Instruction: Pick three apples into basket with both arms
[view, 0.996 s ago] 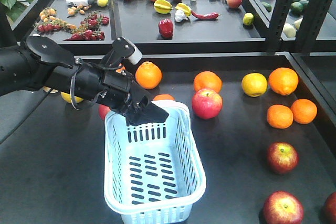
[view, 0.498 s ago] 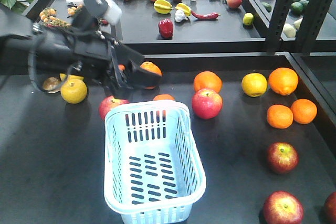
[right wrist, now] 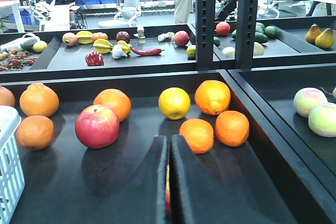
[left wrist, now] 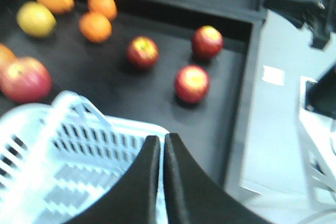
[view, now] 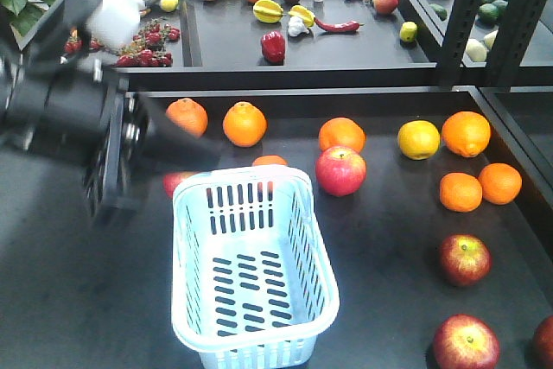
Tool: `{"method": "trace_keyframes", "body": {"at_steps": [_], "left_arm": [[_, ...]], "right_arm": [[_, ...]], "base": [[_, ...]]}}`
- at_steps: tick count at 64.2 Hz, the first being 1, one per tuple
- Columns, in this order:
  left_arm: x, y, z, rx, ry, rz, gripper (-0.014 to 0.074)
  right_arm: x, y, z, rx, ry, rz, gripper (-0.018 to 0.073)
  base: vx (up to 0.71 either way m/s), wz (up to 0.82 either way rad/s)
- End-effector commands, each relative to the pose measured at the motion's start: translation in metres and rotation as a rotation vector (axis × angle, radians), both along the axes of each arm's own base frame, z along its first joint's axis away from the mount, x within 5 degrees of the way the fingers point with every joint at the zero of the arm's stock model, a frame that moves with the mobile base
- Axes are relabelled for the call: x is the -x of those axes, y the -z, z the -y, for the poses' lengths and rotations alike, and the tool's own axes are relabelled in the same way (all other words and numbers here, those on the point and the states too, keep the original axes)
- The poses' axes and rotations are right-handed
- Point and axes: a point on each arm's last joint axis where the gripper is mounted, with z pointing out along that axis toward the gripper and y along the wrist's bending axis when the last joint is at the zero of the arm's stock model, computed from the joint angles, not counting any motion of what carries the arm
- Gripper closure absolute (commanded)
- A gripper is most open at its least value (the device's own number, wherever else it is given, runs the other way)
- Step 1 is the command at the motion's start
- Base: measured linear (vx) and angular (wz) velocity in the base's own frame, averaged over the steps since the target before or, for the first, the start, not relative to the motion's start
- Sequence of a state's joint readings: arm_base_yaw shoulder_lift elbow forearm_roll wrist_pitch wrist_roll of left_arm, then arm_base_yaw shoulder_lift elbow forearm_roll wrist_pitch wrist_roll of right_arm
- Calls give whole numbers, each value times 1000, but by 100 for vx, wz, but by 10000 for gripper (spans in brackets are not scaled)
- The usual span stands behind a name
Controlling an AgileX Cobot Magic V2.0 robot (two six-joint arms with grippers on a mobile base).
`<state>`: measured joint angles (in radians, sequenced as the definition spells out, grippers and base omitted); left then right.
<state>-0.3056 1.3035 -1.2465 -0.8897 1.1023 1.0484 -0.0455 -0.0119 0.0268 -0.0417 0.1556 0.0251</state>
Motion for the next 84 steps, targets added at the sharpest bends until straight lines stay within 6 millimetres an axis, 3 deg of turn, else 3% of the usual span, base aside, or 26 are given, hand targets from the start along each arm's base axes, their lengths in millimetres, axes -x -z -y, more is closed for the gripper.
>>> {"method": "trace_keyframes", "body": {"at_steps": [1,35,49,84], "left_arm": [[17,0,-3,67,-36,-16,604],[107,96,-51,225,-446,7,604],[129,134,-64,215,-522,10,604],[131,136,-66,225,-543,24,604]], "right_arm": [[0,-3,0,17,2,69,564],[0,-3,0,17,2,69,564],[0,-3,0,17,2,69,564],[0,-4,0,15,1,80,564]], "base": [[0,0],[0,0],[0,0],[0,0]]}}
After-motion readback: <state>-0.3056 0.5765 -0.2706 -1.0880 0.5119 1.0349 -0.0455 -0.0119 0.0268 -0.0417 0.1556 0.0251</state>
